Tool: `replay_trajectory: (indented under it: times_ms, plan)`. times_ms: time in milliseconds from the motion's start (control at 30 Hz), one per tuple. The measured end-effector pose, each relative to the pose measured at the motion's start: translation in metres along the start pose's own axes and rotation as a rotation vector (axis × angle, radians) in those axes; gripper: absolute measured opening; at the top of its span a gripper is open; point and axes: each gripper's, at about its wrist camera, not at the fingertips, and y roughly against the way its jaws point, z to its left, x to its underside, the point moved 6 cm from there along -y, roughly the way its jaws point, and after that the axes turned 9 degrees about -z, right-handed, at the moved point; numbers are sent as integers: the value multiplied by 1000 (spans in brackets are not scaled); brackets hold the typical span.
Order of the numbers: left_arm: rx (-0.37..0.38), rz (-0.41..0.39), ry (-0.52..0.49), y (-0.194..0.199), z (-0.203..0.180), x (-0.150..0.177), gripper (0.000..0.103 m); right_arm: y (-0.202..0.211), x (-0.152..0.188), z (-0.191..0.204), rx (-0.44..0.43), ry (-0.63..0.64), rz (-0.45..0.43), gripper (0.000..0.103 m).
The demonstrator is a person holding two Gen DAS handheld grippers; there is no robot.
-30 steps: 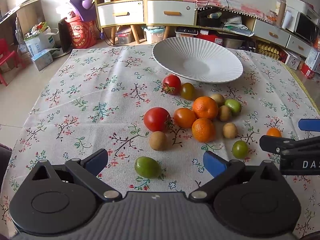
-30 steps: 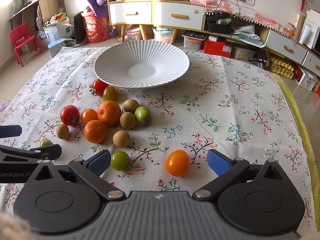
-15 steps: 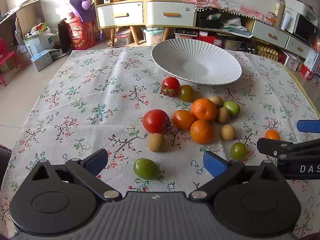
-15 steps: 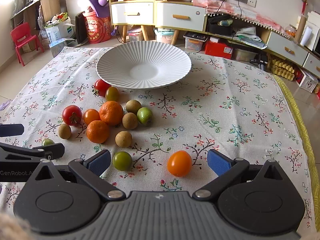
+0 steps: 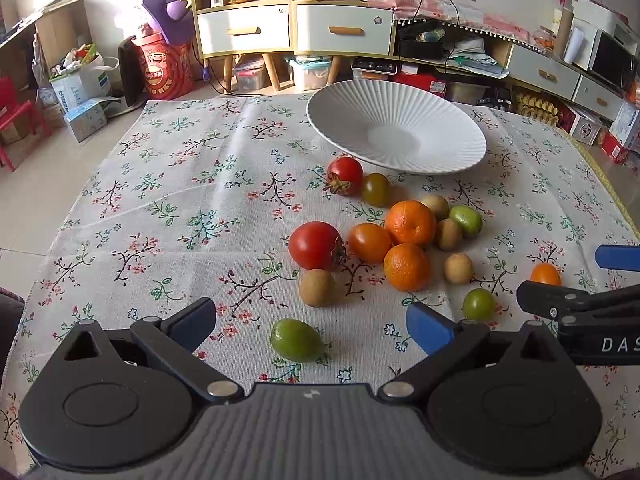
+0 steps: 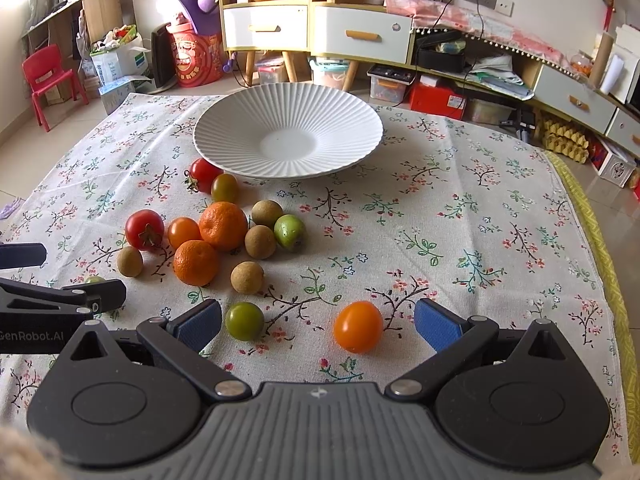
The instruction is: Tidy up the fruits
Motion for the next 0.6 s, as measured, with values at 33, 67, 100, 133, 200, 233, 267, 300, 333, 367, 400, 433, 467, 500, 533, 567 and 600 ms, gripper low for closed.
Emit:
replay_trajectory:
  times_ms: [33,67,100,133,200,233,267,300,333,367,400,433,467,500,533,567,600]
  plan:
    - [0,0,0,0,0,0,98,0,0,0,0,-1,0,103]
    - [0,0,-1,0,0,0,98,0,0,0,0,-2,1,103]
    - [0,0,-1,0,0,0,98,0,0,0,1,-2,0,103]
    - [0,1,0,0,0,0,98,0,0,0,2,-2,1,103]
    - [0,1,0,0,1,0,98,0,0,0,3,-1,1,103]
    - [-1,1,0,0,0,0,98,0,0,1,2,-1,1,103]
    - [-1,0,0,0,1,0,98,0,1,1,2,0,2,103]
    - [0,1,0,0,0,0,98,0,1,1,2,0,3,103]
    - [0,1,0,0,0,0,98,0,1,1,1,1,3,103]
    - [0,1,0,0,1,0,98,0,1,1,1,2,4,103]
    - [0,1,0,0,1,0,98,0,1,1,1,3,4,103]
    - [0,1,1,-1,1,0,98,-1,1,0,1,3,4,103]
    - [3,2,1,-1,2,0,98,-1,2,0,1,4,5,103]
    - [7,2,1,-2,2,1,98,-1,2,0,1,4,6,103]
    - [10,4,3,-3,3,1,98,-1,3,0,1,5,6,103]
    - [13,6,6,-5,5,2,98,-2,4,0,0,8,7,103]
    - [15,7,7,-6,6,3,98,-2,4,0,1,9,6,103]
